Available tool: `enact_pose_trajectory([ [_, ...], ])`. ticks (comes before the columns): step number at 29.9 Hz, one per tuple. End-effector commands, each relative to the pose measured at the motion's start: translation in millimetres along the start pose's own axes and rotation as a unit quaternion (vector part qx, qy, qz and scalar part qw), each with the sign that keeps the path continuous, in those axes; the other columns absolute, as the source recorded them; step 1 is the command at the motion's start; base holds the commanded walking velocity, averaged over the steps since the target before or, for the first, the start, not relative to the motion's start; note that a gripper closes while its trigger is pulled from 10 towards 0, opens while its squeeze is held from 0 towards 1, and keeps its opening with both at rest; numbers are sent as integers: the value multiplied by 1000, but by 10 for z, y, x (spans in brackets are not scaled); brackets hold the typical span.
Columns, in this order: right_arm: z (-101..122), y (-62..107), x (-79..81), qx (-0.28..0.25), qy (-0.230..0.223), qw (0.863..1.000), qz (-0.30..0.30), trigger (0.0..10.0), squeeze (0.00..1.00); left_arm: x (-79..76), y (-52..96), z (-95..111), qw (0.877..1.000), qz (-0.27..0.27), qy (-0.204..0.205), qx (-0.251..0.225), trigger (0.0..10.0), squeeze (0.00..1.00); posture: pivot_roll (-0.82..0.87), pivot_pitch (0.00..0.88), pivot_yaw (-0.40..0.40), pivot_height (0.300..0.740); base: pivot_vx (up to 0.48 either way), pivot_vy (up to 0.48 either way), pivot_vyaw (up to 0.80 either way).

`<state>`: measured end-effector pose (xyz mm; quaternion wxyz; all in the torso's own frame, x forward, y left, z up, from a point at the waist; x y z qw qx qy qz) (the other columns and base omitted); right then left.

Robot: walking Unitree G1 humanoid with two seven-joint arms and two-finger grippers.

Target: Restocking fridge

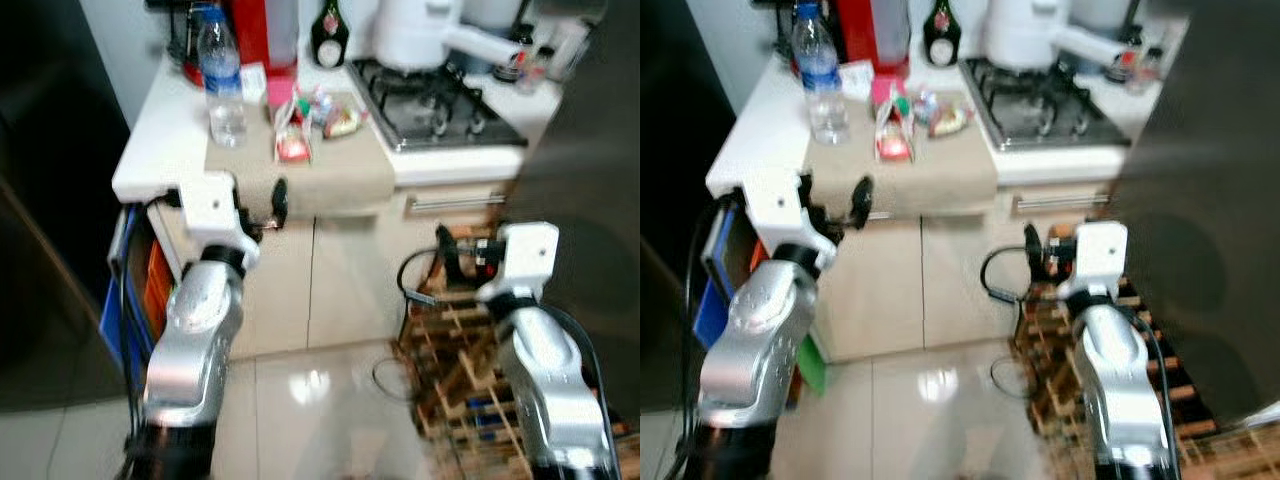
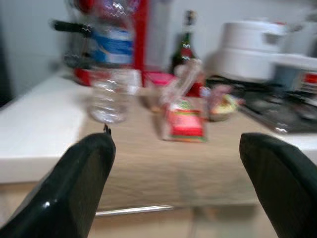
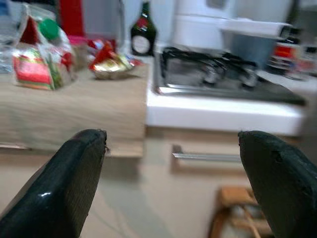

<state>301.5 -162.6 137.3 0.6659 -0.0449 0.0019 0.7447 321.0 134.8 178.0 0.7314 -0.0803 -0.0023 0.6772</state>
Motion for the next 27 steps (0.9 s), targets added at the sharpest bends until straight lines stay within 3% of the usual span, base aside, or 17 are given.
enact_pose_trajectory([
  [1,35,-29,-55,-6,5,1000,-6,10000,0,-67,-40,1,1000,-12,-1,2,10000,0,-23,0,16,740,0,0,0],
  [7,41,-68,-33,-12,6,1000,-3,10000,0,-120,-120,184,999,-35,-4,-37,10000,0,-19,0,16,740,0,0,0],
  [16,36,-110,-13,-16,8,1000,-1,10000,0,-180,-218,315,997,-52,8,-61,10000,0,-22,0,22,740,480,0,0],
  [27,10,-122,-9,-16,10,1000,2,10000,0,-124,-250,411,996,-34,21,-83,10000,0,-20,0,23,740,479,0,0],
])
Point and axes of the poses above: a point about 5 cm out from each wrist's last joint towards the gripper, its own y axis pointing back from the gripper into the wrist, its own z axis along the axis of the wrist's last joint, x = y × z, the point moved 3 cm from there along -y, pointing out of the wrist towards the gripper, and after that the axes turned 2 degrees about y, right-handed, at the moved point
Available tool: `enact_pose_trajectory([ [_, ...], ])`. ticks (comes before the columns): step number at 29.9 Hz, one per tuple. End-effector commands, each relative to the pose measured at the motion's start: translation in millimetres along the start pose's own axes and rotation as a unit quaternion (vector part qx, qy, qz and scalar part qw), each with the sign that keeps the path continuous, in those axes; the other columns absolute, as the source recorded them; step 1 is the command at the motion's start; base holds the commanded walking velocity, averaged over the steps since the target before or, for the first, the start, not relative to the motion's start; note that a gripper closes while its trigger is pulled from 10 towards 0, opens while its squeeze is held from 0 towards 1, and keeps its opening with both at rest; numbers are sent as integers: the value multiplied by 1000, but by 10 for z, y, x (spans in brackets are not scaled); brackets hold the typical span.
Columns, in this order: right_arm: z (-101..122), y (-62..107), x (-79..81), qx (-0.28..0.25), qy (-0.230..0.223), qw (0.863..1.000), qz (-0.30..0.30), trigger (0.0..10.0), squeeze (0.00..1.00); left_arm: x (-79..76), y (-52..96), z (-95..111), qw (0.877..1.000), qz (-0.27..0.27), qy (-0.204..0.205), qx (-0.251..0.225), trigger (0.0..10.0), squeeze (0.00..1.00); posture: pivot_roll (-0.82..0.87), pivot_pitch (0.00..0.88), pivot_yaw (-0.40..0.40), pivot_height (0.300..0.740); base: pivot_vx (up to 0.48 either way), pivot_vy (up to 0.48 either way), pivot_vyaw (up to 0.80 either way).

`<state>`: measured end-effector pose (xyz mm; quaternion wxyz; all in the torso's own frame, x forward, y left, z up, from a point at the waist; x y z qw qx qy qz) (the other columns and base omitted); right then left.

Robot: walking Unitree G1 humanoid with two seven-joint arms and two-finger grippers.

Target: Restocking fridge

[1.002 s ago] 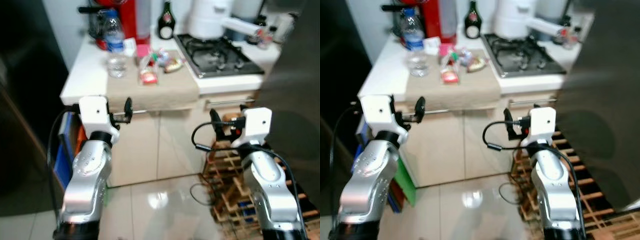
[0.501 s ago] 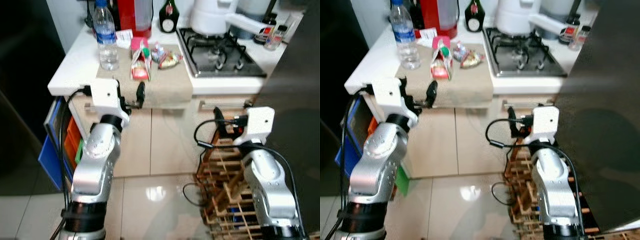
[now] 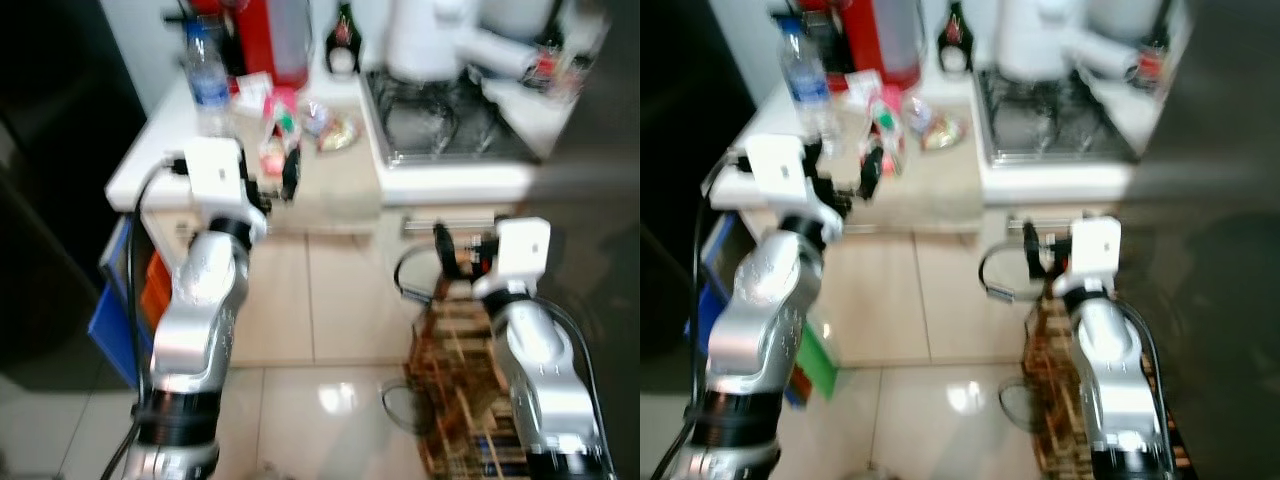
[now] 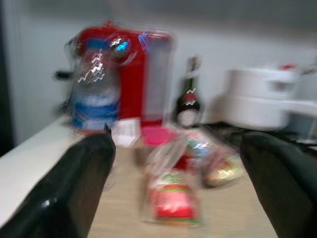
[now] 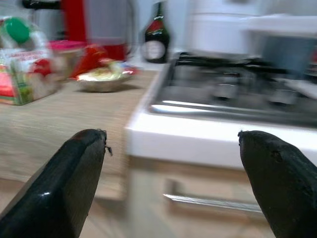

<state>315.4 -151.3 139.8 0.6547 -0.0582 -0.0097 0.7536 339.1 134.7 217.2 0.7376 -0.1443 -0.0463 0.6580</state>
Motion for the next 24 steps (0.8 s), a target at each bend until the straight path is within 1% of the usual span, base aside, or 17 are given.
enact_pose_trajectory([
  [1,-13,34,-99,2,9,1000,-11,10000,0,-82,-34,58,1000,-7,10,-12,10000,0,-19,0,23,740,461,0,0],
  [5,-14,35,-87,2,8,1000,-9,10000,0,-91,-44,116,1000,-9,9,-22,10000,0,-19,0,22,740,434,0,0],
  [8,-22,37,-75,3,7,1000,-7,10000,0,-89,-83,168,1000,-10,9,-28,10000,0,-18,0,21,740,430,0,0],
  [10,-33,40,-60,4,6,1000,-5,10000,0,-65,-139,224,999,-1,-7,-32,10000,0,-20,0,19,740,411,139,0],
  [12,-41,48,-45,5,5,1000,-2,10000,0,-41,-219,368,998,14,-23,-49,10000,0,-22,0,19,740,0,0,0],
  [13,-41,48,-45,5,5,1000,-2,10000,0,-41,-219,368,998,14,-23,-49,10000,0,-22,0,19,740,0,0,0],
  [14,-48,57,-38,7,5,1000,-1,10000,0,-64,-290,530,997,10,-37,-69,10000,0,-22,0,19,740,0,0,0],
  [16,-56,66,-36,8,4,1000,-1,10000,0,-85,-340,630,996,3,-38,-78,10000,0,-23,0,19,740,0,0,0],
  [17,-59,73,-38,9,4,1000,-1,10000,0,-90,-395,671,997,-1,-32,-75,10000,0,-24,0,20,740,0,0,0],
  [19,-61,76,-39,10,4,1000,-1,10000,0,-118,-442,678,997,-12,-26,-66,10000,0,-25,0,19,740,0,0,0],
  [20,-63,77,-39,10,4,1000,-1,10000,0,-121,-466,653,998,-12,-30,-55,10000,0,-25,0,19,740,0,0,0],
  [22,-63,80,-37,11,3,1000,-1,10000,0,-131,-525,575,999,-14,-17,-24,10000,0,-27,0,19,740,0,0,0],
  [23,-63,81,-35,11,3,1000,-1,10000,0,-140,-559,505,1000,-14,-22,3,10000,0,-29,0,18,740,0,0,0],
  [24,-63,81,-32,11,3,1000,0,10000,0,-175,-584,433,999,-23,-16,29,10000,0,-29,0,19,740,0,0,0],
])
Point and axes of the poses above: a point about 5 cm out from each wrist's last joint towards the gripper, its own y axis pointing back from the gripper into the wrist, its own z axis along the axis of the wrist's last joint, x = y × z, the point moved 3 cm from there along -y, pointing out of the wrist towards the gripper, and after that the axes turned 2 degrees about y, right-handed, at the moved point
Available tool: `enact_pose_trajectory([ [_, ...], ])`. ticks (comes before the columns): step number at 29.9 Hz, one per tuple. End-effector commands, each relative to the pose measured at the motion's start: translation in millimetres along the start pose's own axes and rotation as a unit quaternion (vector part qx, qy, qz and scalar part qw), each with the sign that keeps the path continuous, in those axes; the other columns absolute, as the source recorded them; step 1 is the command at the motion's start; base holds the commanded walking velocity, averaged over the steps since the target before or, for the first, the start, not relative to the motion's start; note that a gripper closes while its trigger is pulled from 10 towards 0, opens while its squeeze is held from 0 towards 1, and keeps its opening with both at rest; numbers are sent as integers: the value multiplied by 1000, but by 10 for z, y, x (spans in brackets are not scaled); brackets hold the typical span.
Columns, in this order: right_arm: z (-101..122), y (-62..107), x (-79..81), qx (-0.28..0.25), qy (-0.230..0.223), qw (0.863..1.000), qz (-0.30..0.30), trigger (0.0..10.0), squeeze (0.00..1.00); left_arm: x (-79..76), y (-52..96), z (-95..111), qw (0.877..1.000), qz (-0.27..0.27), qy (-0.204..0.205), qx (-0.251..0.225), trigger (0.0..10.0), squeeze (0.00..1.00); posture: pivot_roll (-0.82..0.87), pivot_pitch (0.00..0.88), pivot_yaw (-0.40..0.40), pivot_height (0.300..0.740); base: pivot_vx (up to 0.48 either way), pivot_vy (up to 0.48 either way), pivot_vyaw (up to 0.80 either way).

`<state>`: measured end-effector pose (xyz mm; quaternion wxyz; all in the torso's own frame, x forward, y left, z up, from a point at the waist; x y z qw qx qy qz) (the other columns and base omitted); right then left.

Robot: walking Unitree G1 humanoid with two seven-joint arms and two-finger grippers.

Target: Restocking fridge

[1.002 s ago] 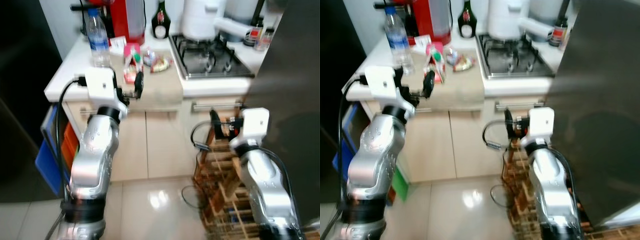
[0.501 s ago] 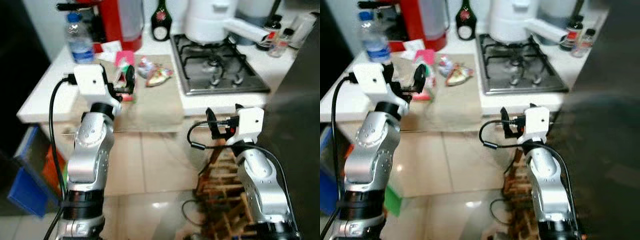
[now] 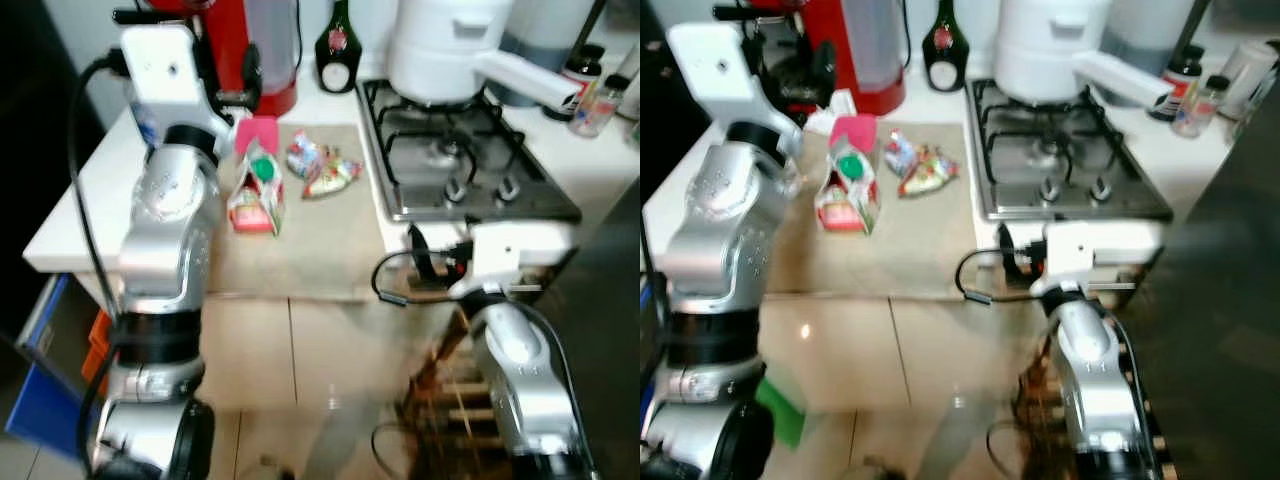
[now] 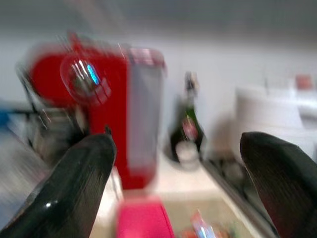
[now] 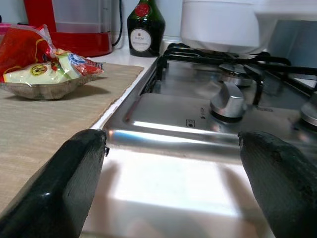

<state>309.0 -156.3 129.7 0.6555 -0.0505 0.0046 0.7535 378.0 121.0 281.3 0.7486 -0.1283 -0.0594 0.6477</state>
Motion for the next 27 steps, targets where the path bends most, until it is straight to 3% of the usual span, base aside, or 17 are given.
enact_pose_trajectory([
  [1,34,3,3,-4,0,1000,0,10000,0,-35,-48,-119,999,-8,-15,47,10000,0,-31,0,19,740,0,0,0],
  [6,42,1,-1,-3,1,1000,1,10000,0,-117,-119,-178,997,-19,4,81,10000,0,-42,0,16,740,0,0,0],
  [16,26,9,-11,4,4,1000,4,10000,0,-53,-60,-442,987,17,4,158,10000,0,-44,0,10,740,0,0,0],
  [27,14,0,-4,9,1,1000,7,10000,0,23,-30,-536,981,42,-14,187,10000,0,-44,0,8,740,0,0,0],
])
Point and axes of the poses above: a point about 5 cm out from each wrist's last joint towards the gripper, its own y axis pointing back from the gripper into the wrist, its own z axis along the axis of the wrist's last joint, x = y × z, the point moved 3 cm from there along -y, pointing out of the wrist towards the gripper, and after that the axes turned 2 degrees about y, right-handed, at the moved point
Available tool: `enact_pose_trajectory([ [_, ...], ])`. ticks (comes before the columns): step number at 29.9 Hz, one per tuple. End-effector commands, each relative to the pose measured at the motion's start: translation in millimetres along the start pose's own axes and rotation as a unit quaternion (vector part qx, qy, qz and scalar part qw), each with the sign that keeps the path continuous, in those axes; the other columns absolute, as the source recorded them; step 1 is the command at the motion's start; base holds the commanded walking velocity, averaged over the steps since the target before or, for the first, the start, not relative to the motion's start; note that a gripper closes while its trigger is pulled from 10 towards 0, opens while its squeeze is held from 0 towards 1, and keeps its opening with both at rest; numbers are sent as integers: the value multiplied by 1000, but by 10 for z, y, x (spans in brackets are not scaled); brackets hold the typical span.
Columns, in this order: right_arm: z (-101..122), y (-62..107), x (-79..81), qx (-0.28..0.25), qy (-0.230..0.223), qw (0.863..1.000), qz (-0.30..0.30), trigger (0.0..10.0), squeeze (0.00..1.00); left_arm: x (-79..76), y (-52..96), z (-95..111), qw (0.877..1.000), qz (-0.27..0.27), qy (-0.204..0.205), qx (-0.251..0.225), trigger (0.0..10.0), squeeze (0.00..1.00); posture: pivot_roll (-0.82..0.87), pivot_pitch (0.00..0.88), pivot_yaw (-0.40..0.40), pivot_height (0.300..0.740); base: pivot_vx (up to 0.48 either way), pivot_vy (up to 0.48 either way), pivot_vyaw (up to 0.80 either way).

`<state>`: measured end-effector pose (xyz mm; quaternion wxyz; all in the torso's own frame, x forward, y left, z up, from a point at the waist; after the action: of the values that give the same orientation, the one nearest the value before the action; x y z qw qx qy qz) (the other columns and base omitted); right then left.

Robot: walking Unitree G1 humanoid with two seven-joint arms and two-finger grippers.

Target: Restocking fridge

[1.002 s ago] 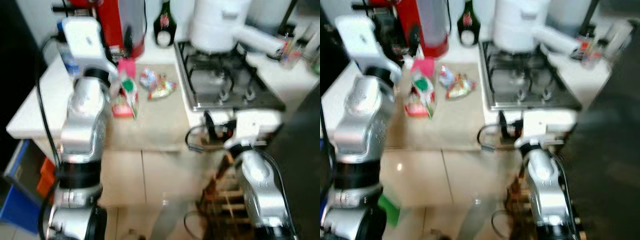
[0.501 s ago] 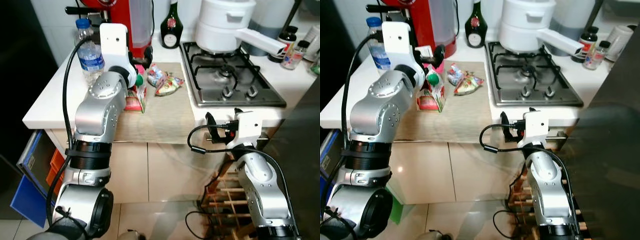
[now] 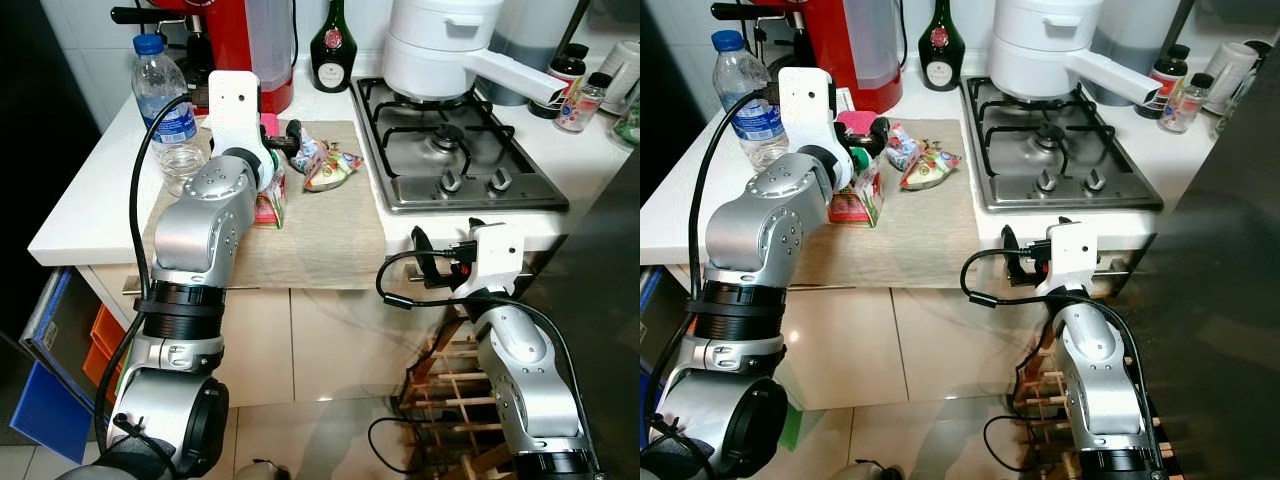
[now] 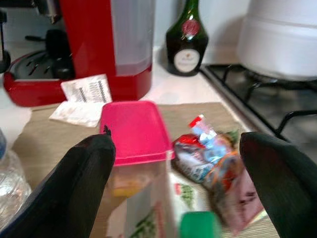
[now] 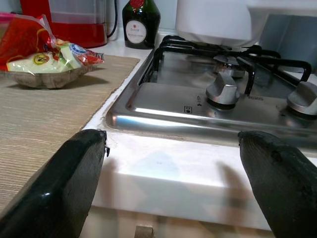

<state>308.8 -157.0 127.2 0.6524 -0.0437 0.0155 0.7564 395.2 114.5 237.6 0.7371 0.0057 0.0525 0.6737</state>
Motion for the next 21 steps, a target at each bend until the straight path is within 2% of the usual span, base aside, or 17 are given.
enact_pose_trajectory([
  [1,34,-6,2,-2,-1,1000,3,10000,0,38,-2,-84,1000,13,-6,18,10000,0,-44,0,7,740,0,0,0],
  [16,7,-39,12,3,-4,1000,7,10000,0,-45,27,-276,998,-14,26,63,10000,0,-34,0,2,740,0,0,0],
  [17,6,-45,11,3,-4,1000,8,10000,0,-34,28,-305,998,-12,24,63,471,0,-33,0,2,740,0,0,0],
  [19,6,-45,11,3,-4,1000,8,10000,0,-34,28,-305,998,-12,24,63,471,0,-33,0,2,740,0,0,0],
  [20,15,-57,10,2,-3,1000,9,10000,0,-34,26,-332,998,-12,23,63,0,0,-31,0,-1,740,0,0,0],
  [21,15,-57,10,2,-3,1000,9,10000,0,-34,26,-332,998,-12,23,63,0,0,-31,0,-1,740,0,0,0],
])
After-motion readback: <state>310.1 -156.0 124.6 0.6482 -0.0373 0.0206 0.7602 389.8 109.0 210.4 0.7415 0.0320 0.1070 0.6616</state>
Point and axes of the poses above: a point about 5 cm out from each wrist's last joint towards the gripper, its own y axis pointing back from the gripper into the wrist, its own z axis along the axis of the wrist's last joint, x = y × z, the point moved 3 cm from there along -y, pointing out of the wrist towards the gripper, and after that the axes turned 2 degrees about y, right-handed, at the moved point
